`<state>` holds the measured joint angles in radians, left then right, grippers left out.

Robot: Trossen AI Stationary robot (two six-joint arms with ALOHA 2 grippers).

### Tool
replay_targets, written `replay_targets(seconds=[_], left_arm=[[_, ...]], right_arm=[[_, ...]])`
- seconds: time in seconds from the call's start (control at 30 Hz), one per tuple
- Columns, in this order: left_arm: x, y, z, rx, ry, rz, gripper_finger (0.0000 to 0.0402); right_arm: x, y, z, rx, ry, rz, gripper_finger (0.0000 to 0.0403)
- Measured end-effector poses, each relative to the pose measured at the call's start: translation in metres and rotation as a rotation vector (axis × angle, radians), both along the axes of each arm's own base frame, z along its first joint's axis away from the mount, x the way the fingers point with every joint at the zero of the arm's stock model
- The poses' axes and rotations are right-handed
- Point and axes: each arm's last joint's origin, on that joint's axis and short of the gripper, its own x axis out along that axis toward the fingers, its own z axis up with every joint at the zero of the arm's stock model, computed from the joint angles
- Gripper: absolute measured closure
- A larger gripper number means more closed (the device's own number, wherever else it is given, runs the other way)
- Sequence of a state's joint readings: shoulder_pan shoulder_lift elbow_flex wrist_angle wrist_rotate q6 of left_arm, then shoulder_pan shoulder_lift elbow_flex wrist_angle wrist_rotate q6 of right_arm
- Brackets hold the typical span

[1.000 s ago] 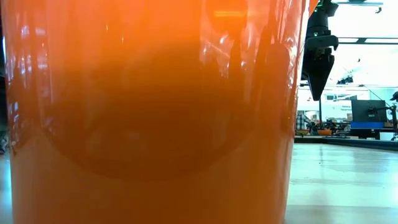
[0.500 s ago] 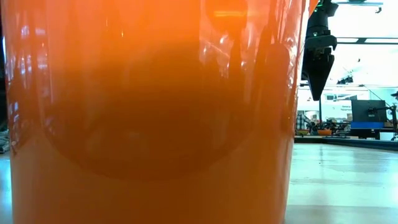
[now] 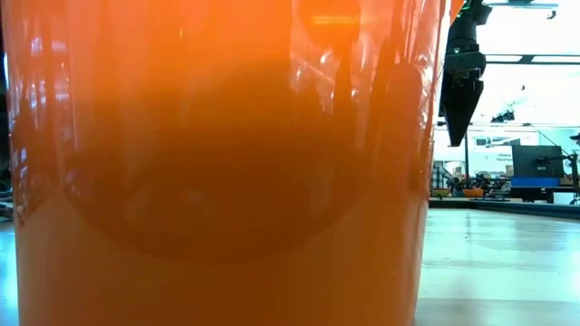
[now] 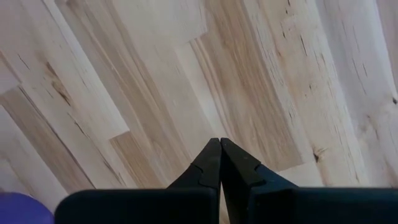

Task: Organize candy in baskets
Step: Put the dark brown chocolate bar into the dark purple bucket

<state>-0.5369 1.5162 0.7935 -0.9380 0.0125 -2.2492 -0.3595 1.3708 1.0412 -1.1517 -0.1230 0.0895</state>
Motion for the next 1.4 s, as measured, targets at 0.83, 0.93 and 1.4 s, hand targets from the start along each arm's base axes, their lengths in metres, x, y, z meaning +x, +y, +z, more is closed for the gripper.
replay_targets(seconds=[0.83,0.93,1.4], left_arm=[[0.028,-0.011,0.108,0.150,-0.098,-0.149,0.0401],[0.029,-0.009,0.117,0.189,-0.112,-0.160,0.0401],[0.033,-0.015,0.080,0.115,-0.139,-0.207,0.0367]], right_arm=[[0.003,-0.001,0.000,-0.012,-0.033,0.000,0.0403],[0.003,-0.001,0.000,-0.013,-0.033,0.002,0.0403],[0.002,-0.001,0.000,-0.009,-0.022,0.009,0.0403]])
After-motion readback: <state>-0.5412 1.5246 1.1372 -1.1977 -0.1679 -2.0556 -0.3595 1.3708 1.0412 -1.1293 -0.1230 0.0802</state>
